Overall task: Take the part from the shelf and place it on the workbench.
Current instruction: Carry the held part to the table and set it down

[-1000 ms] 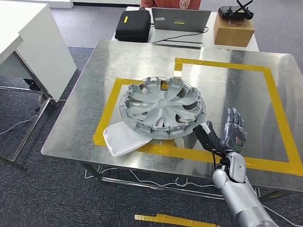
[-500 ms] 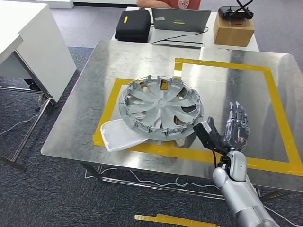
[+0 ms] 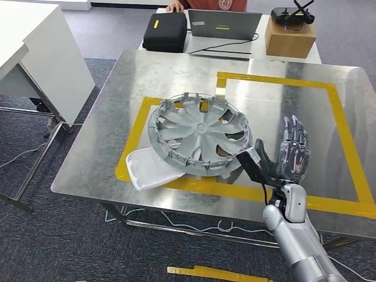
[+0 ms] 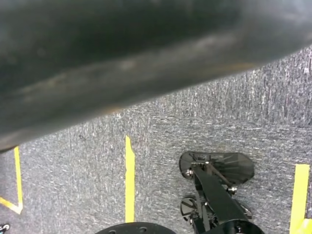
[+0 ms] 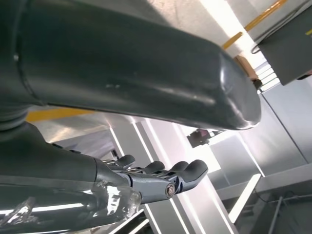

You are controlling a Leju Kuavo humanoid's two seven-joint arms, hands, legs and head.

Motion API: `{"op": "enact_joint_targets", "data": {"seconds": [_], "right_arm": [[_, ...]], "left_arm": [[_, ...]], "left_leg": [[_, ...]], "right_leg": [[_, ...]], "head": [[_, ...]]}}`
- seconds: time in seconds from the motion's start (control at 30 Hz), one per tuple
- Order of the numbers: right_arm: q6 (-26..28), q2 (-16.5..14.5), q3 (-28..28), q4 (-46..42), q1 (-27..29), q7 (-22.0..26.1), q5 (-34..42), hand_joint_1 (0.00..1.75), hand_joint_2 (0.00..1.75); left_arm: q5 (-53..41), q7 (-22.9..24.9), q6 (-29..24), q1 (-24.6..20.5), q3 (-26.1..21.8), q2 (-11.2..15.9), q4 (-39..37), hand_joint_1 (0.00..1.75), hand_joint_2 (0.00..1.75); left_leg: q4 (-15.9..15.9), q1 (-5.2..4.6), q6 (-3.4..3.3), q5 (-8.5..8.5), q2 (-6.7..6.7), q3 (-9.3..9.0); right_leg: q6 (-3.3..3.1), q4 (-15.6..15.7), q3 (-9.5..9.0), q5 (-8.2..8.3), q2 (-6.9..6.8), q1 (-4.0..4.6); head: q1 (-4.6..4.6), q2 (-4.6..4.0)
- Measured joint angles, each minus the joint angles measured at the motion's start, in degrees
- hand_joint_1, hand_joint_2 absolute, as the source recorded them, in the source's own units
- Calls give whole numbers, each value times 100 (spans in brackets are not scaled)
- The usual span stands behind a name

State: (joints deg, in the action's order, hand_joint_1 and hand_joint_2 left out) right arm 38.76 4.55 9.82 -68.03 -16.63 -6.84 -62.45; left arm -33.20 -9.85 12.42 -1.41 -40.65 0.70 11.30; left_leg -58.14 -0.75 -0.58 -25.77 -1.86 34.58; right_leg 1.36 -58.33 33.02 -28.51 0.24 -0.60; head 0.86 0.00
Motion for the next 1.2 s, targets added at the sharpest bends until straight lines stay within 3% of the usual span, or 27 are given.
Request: {"op": "enact_joint_targets", "data": {"seconds": [0.73,1.2], "right_arm": [[-15,-145,354,-695,138,168,-620,0,0],[-182,-160,538,-1061,404,-6,-851,0,0]], "left_arm": [[-50,-251,-238,-25,0,31,0,0,0],[-98,-357,-216,-59,2,48,0,0,0]], "left_leg": [[0,0,0,0,0,0],[0,0,0,-3,0,0]], "right_leg": [[0,0,0,-1,0,0],[-4,0,1,-6,0,0]], "head": [[0,0],[0,0]]}}
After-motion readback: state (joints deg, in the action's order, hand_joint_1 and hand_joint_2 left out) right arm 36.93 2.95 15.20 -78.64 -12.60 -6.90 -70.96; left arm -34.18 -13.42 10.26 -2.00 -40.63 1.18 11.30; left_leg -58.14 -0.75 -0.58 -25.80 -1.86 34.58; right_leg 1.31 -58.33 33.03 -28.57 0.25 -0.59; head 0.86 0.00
